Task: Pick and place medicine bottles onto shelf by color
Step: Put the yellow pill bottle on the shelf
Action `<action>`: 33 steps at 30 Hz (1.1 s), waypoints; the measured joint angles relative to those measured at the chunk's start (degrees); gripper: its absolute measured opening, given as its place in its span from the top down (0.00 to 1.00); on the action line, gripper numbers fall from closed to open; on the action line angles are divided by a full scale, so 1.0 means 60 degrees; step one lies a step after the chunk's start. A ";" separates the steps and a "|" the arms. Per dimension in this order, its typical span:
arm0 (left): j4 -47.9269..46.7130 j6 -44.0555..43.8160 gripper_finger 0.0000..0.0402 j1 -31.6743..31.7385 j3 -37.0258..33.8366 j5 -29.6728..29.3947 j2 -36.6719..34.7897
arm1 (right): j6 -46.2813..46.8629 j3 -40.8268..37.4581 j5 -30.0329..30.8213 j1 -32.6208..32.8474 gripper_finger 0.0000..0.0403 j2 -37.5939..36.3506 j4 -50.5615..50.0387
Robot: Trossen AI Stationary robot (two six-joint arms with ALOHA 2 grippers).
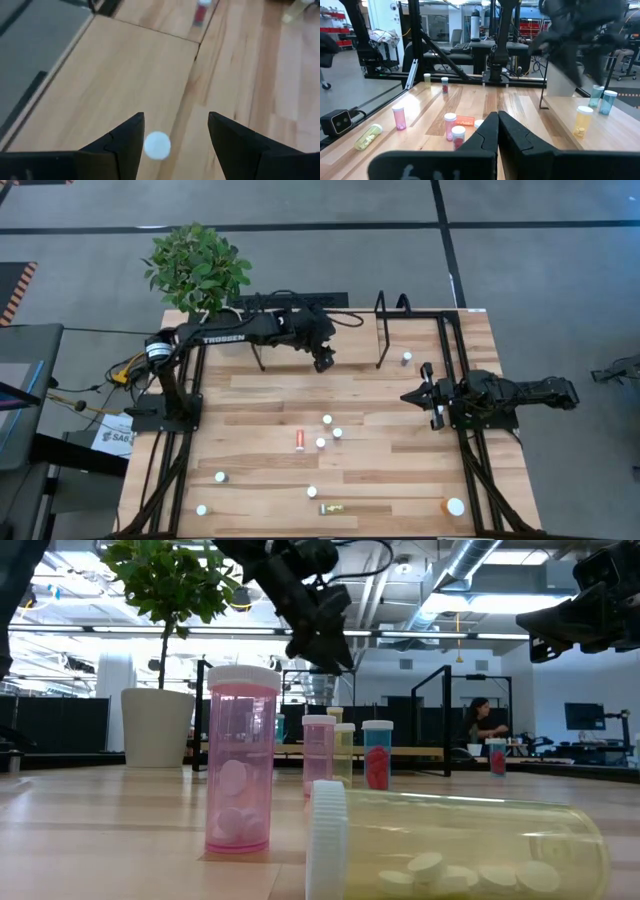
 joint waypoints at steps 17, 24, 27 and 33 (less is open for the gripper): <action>0.0519 0.1898 0.49 0.0096 -0.0209 -0.0089 0.0795 | 0.0000 0.0000 0.0004 0.0001 0.94 0.0000 -0.0015; 0.0548 0.2007 0.49 0.0269 -0.0206 0.0004 0.0943 | 0.0000 0.0003 0.0004 0.0000 0.94 0.0000 -0.0015; 0.0654 0.1887 0.49 0.0295 -0.0188 0.0250 0.1116 | 0.0000 0.0001 0.0004 0.0001 0.94 0.0000 -0.0012; 0.0552 0.1853 0.49 0.0295 -0.0206 0.0243 0.1262 | 0.0000 0.0003 0.0004 0.0000 0.94 0.0000 -0.0015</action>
